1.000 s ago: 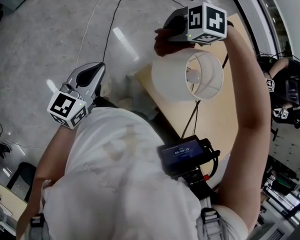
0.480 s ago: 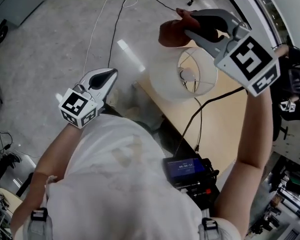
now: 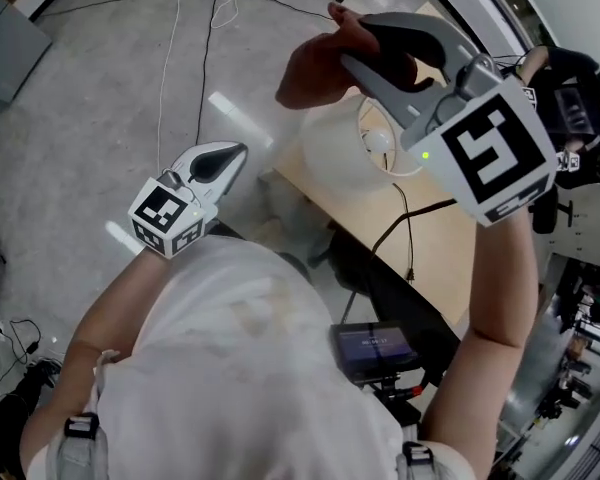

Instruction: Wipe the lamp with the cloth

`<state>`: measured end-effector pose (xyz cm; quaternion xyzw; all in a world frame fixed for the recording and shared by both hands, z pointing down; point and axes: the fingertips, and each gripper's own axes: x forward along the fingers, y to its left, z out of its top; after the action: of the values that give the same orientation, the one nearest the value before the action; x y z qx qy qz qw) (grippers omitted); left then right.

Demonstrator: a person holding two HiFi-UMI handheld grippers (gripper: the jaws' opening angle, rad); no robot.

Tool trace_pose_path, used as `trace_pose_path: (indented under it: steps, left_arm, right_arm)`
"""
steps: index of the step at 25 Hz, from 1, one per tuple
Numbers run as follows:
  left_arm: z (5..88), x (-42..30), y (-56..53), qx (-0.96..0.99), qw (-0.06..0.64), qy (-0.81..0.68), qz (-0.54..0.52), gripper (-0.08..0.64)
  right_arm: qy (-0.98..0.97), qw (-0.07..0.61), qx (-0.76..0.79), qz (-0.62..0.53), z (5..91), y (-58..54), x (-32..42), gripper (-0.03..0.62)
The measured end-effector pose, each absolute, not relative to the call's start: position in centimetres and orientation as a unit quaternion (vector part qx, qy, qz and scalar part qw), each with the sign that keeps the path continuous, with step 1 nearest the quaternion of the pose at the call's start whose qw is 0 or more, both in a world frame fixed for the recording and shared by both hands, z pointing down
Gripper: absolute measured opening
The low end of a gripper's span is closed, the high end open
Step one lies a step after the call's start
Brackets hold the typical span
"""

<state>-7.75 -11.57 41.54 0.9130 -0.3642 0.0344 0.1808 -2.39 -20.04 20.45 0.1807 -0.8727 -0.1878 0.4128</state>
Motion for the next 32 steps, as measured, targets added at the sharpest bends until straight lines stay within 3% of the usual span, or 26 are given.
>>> trace_pose_path:
  steps: [6,12,18,23,29,32]
  left_arm:
    - [44.3,-11.7,-12.7,0.925,0.197,-0.323,0.039,0.002]
    - [43.2,-12.0,-12.3,0.943,0.180,-0.277,0.051,0.002]
    - [42.4,-12.4,-12.8,0.951,0.163,-0.256,0.065,0.002]
    - [42.6,-11.9,-11.5,0.952,0.163,-0.249,0.073,0.002]
    - [42.9,-12.2,-10.7,0.950,0.168,-0.252,0.082,0.002]
    - [42.3,-10.3,-11.4,0.954,0.163,-0.241,0.080,0.002]
  right_arm:
    - [-0.838,0.435,0.293,-0.150,21.6,-18.8,-3.9,0.112]
    - [-0.737,0.490,0.421,-0.202,27.6,-18.1,2.5,0.112]
    - [-0.703,0.552,0.386,-0.229,36.7,-14.0,1.8,0.110]
    - [-0.711,0.586,0.339,-0.189,44.4,-10.7,2.0,0.110]
    - [-0.737,0.584,0.316,-0.125,47.8,-7.6,2.6,0.112]
    - [-0.765,0.541,0.335,-0.099,46.3,-7.7,3.6,0.112]
